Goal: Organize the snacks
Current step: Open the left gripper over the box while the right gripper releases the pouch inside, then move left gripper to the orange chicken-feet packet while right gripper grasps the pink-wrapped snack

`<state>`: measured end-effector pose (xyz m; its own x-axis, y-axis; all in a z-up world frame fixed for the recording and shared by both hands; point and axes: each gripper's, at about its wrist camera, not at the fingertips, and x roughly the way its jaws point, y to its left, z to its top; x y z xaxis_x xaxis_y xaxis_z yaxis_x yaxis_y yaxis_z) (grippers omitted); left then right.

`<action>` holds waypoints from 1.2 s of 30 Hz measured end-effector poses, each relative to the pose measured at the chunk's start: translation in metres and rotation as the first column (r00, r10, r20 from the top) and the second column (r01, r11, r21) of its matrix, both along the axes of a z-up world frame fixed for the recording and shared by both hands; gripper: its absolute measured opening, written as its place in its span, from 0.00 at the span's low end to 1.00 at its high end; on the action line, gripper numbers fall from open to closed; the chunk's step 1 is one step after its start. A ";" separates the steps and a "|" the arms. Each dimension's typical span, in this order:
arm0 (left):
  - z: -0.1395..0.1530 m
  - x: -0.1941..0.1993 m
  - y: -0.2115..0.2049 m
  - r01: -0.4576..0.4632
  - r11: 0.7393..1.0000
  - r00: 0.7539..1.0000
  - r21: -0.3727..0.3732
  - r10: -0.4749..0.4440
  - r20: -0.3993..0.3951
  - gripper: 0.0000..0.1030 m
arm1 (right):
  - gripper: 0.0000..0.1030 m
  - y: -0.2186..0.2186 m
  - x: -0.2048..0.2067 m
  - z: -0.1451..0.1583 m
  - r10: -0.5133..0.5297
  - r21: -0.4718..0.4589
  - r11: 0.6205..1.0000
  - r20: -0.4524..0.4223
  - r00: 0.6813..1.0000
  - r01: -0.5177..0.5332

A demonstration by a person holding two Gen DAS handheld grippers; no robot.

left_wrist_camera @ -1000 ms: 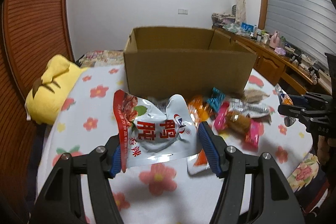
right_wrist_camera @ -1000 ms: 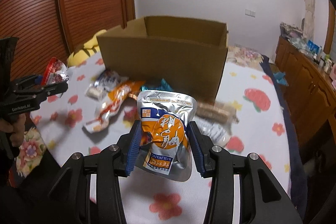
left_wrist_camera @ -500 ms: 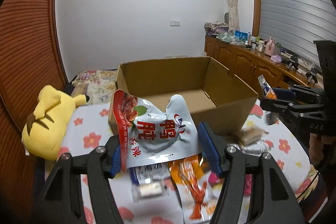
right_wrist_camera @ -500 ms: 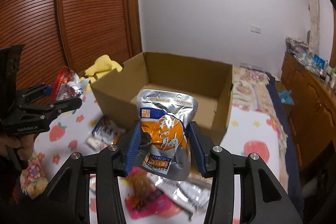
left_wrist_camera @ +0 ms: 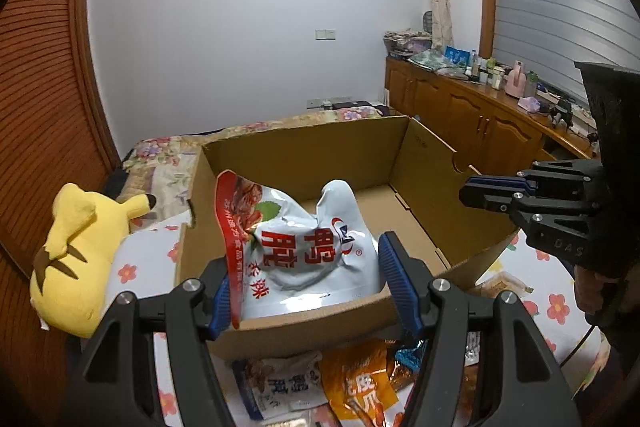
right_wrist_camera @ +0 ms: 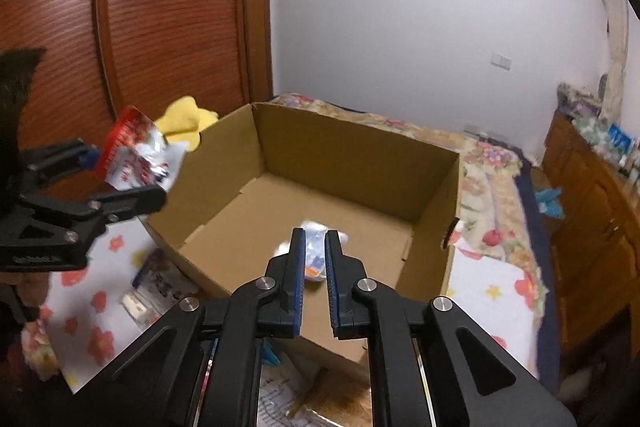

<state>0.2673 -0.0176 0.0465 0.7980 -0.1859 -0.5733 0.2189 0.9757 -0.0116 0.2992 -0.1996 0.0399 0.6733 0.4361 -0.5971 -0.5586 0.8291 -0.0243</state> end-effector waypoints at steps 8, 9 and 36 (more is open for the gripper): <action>-0.009 0.022 -0.001 -0.019 1.000 0.999 0.011 0.019 -0.030 0.70 | 0.18 -0.004 -0.003 0.003 0.004 0.021 1.000 -0.017 1.000 -0.003; -0.009 0.023 0.000 -0.026 1.000 0.999 0.010 0.026 -0.027 0.72 | 0.20 -0.004 -0.003 0.003 0.002 0.022 1.000 -0.019 1.000 -0.002; -0.036 -0.099 -0.002 0.071 0.997 0.997 0.012 -0.070 -0.040 0.74 | 0.47 -0.015 -0.105 -0.030 -0.062 0.050 0.996 -0.114 0.992 0.068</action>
